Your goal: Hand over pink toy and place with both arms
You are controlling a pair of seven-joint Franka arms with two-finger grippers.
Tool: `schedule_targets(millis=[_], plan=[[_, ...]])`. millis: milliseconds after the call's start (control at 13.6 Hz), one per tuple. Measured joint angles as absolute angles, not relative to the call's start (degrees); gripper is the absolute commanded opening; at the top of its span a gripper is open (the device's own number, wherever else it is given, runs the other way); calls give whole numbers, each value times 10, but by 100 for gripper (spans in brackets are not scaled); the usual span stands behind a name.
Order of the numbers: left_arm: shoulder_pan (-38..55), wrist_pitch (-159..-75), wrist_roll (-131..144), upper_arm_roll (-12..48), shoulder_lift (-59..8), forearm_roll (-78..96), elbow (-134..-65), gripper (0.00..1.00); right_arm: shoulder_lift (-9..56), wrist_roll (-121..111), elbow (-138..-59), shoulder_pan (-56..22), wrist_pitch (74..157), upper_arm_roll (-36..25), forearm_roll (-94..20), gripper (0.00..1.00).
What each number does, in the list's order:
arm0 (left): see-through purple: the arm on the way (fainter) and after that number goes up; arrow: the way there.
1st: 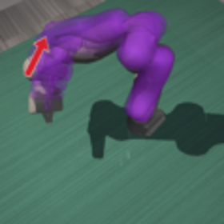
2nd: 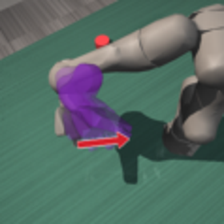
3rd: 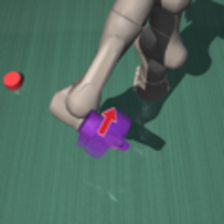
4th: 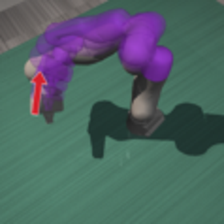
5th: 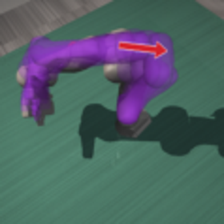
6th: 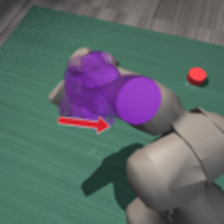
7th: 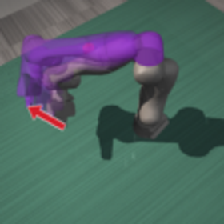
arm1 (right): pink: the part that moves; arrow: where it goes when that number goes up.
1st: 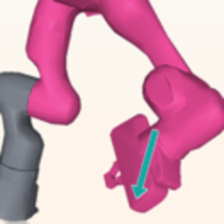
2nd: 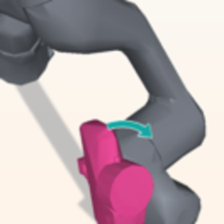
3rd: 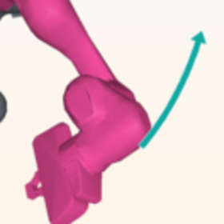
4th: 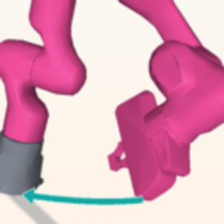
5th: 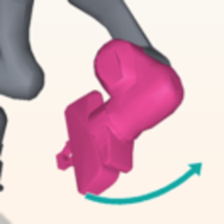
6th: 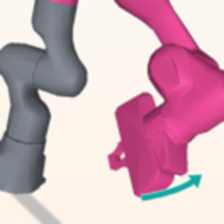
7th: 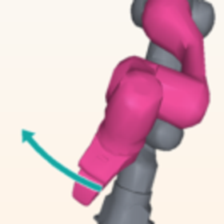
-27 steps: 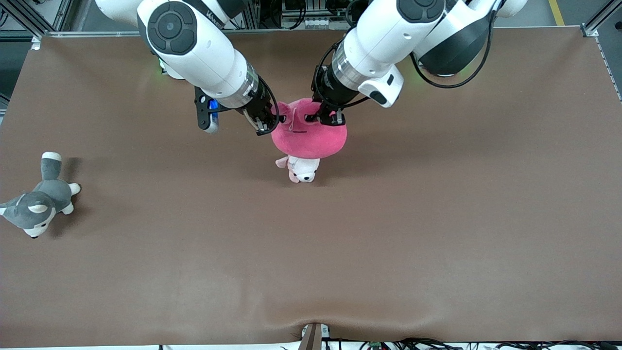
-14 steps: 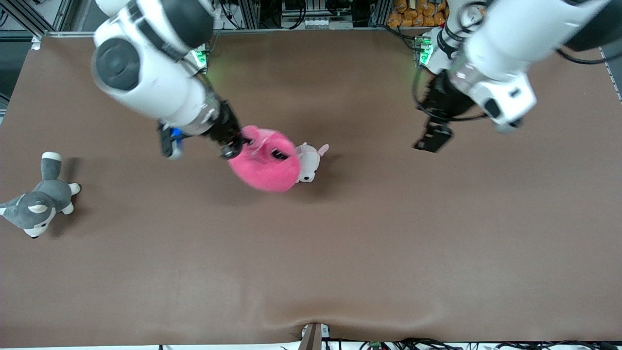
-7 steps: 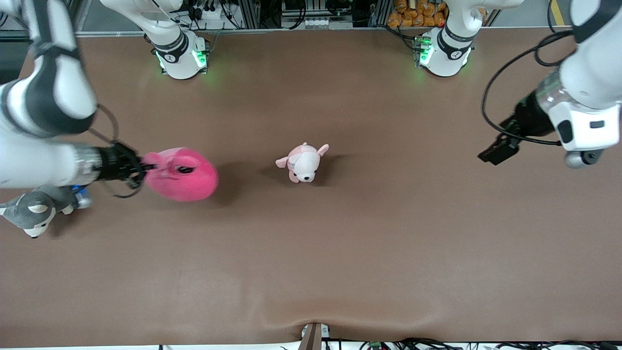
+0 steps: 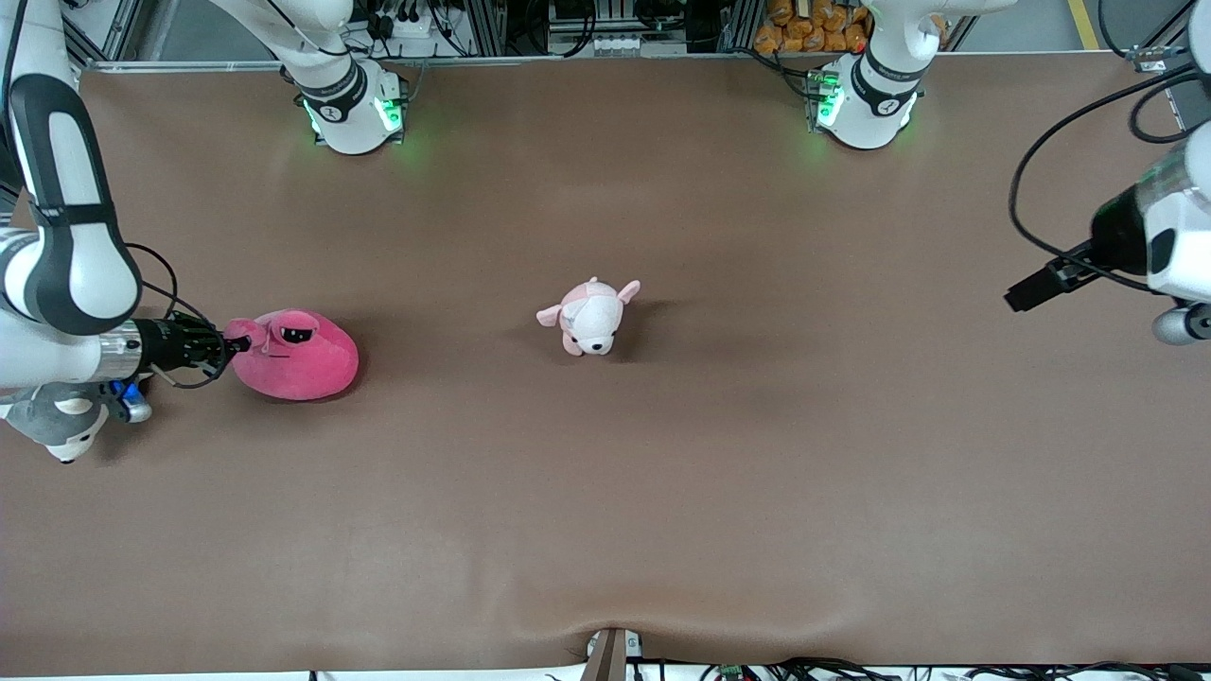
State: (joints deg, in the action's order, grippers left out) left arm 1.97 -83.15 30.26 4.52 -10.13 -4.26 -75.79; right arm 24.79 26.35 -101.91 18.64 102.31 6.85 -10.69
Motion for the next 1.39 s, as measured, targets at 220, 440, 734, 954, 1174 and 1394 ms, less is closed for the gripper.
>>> schedule_targets(millis=[220, 440, 734, 954, 1174, 1394], plan=[[-15, -804, 182, 46, -79, -41, -759, 100, 245, 238, -1012, 186, 1018, 74, -106, 100], [-22, -797, 114, 40, -37, -28, -799, 100, 240, 235, -930, 184, 911, 83, -107, 100], [-20, -830, 107, 40, 34, -23, -893, 100, 218, 219, -726, 161, 743, 93, -107, 100], [-18, -838, 107, 44, 45, -23, -906, 100, 188, 216, -634, 109, 668, 93, -98, 100], [-15, -837, 104, 46, 45, -23, -906, 100, 151, 205, -593, 76, 620, 93, -80, 100], [-15, -830, 97, 54, 45, -23, -907, 100, 111, 108, -585, 44, 587, 94, -71, 100]])
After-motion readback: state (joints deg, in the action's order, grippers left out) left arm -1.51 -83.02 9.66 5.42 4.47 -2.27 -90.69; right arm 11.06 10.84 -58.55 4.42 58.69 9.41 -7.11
